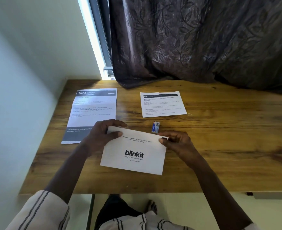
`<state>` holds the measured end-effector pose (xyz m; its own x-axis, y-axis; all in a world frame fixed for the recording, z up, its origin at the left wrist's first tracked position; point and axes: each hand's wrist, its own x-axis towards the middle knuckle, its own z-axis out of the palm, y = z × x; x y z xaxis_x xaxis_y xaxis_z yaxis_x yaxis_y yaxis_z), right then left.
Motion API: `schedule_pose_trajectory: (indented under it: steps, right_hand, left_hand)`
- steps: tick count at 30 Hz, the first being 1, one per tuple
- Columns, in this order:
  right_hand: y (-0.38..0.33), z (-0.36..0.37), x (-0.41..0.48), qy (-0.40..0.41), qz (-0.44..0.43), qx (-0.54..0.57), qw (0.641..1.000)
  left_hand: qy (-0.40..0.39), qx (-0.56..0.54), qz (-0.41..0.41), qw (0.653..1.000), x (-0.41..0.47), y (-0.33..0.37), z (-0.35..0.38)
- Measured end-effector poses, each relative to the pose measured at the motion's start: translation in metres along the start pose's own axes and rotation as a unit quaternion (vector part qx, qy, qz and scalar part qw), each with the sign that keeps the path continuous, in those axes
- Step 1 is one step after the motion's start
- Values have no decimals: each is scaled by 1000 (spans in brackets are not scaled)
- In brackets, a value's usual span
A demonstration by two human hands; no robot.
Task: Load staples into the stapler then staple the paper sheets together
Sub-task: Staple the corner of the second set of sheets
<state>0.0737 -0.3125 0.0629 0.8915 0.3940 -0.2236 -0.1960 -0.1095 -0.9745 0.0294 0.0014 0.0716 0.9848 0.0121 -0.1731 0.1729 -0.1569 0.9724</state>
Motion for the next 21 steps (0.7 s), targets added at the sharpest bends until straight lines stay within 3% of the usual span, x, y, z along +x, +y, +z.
schedule_pose_trajectory:
  steps: [12, 21]
  right_hand:
    - [8, -2, 0, 60, -32, 20, 997]
    - [23, -6, 1, 84, 11, 22, 996]
  left_hand:
    - [42, 55, 46, 997, -6, -9, 8]
    - [50, 108, 26, 993, 0, -25, 7]
